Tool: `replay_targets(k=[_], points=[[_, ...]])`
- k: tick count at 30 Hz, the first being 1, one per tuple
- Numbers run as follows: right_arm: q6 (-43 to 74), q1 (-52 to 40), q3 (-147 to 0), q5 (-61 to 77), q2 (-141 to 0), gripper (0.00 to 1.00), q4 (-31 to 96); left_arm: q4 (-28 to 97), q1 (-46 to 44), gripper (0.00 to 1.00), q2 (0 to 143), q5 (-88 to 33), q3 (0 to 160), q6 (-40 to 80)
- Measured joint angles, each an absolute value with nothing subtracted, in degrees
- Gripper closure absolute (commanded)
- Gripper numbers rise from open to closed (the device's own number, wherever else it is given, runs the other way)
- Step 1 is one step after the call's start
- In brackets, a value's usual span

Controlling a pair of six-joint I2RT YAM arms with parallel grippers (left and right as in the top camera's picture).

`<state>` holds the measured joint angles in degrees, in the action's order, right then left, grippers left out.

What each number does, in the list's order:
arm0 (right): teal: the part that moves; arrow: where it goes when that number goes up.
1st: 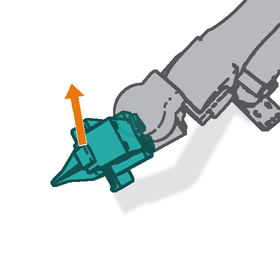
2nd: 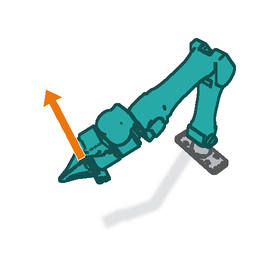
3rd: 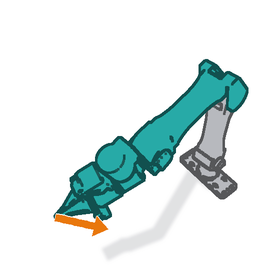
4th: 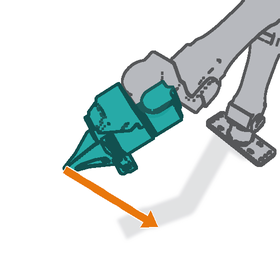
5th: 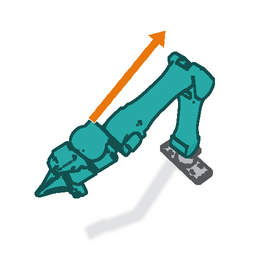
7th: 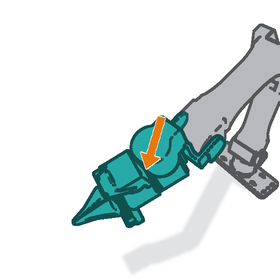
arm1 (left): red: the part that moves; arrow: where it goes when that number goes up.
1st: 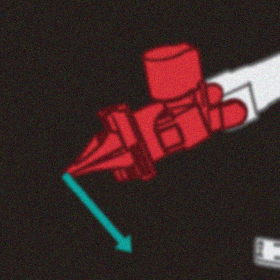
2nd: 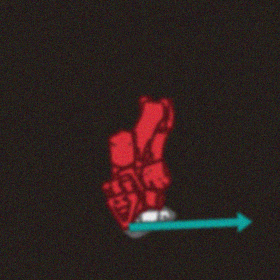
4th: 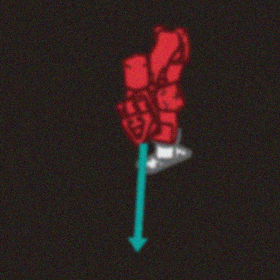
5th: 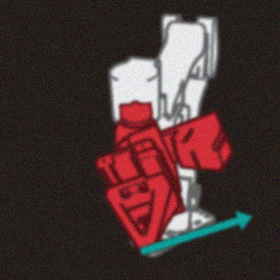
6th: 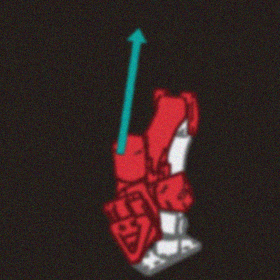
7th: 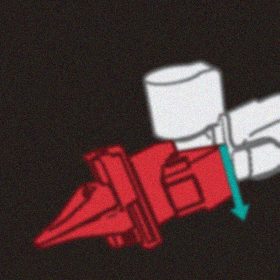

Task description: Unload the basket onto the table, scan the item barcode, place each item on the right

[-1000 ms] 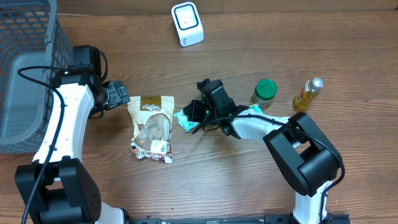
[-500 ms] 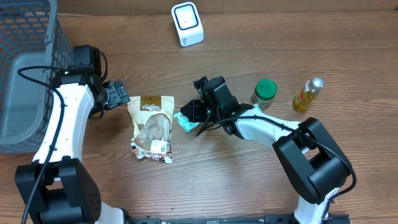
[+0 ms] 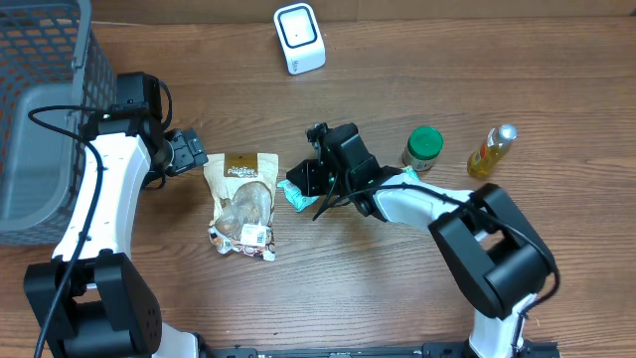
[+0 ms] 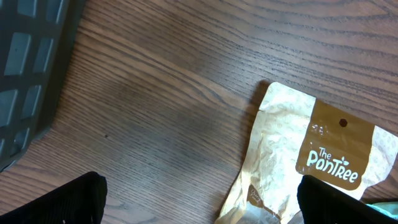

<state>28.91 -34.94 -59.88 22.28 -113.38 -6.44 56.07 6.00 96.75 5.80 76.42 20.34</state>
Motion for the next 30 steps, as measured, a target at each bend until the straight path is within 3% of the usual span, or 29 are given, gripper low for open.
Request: replay_targets(k=[16,30], points=[[30.5,-34.9,-59.9,27.9,-117.4,0.96,-12.8,56.1,6.0,0.00,96.7,5.8,76.4,20.3],[30.8,-35.4,-60.1,21.9,-113.4,0.96,2.9,56.1,6.0,0.00,96.7,5.8,76.4,20.3]])
